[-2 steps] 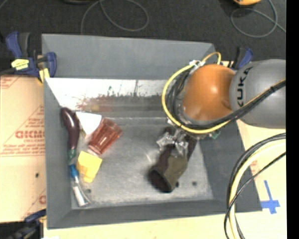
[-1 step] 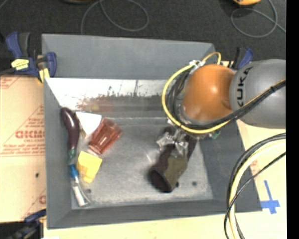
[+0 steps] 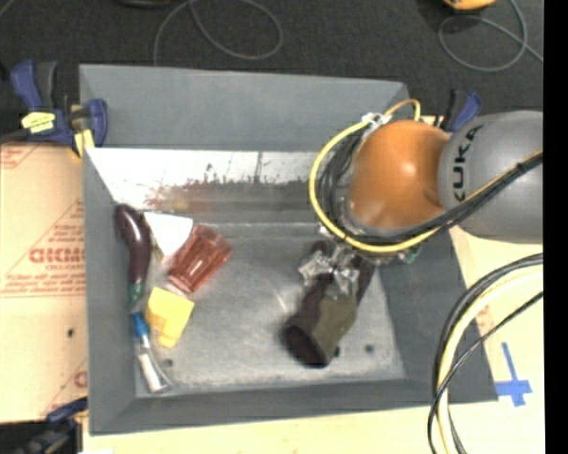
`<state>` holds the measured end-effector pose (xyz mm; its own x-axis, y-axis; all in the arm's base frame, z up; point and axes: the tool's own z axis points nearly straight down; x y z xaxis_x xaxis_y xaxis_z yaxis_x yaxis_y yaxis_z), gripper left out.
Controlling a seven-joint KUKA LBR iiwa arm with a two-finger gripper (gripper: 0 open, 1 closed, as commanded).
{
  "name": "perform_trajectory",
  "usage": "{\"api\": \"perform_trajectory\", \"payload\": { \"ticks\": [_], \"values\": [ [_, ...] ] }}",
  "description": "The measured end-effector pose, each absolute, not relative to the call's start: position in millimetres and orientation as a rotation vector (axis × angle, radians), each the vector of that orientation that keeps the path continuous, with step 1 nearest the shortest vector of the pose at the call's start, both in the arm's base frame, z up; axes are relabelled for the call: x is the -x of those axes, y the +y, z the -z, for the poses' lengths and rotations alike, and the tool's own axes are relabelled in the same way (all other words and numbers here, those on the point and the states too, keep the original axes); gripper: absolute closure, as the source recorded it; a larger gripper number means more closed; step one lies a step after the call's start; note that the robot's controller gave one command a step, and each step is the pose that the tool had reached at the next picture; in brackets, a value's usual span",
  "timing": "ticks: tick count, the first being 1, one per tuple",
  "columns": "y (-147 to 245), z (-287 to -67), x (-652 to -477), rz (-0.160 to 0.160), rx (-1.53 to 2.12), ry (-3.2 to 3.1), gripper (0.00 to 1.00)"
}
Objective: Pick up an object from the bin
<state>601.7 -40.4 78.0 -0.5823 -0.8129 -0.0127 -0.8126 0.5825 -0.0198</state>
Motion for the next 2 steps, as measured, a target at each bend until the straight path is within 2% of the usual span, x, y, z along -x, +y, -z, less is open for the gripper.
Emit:
{"api": "perform_trajectory", "payload": {
  "ticks": [2],
  "values": [
    [-39.2,-118.9,-599.9,0.011,1.430,2.782,1.00]
  ]
}}
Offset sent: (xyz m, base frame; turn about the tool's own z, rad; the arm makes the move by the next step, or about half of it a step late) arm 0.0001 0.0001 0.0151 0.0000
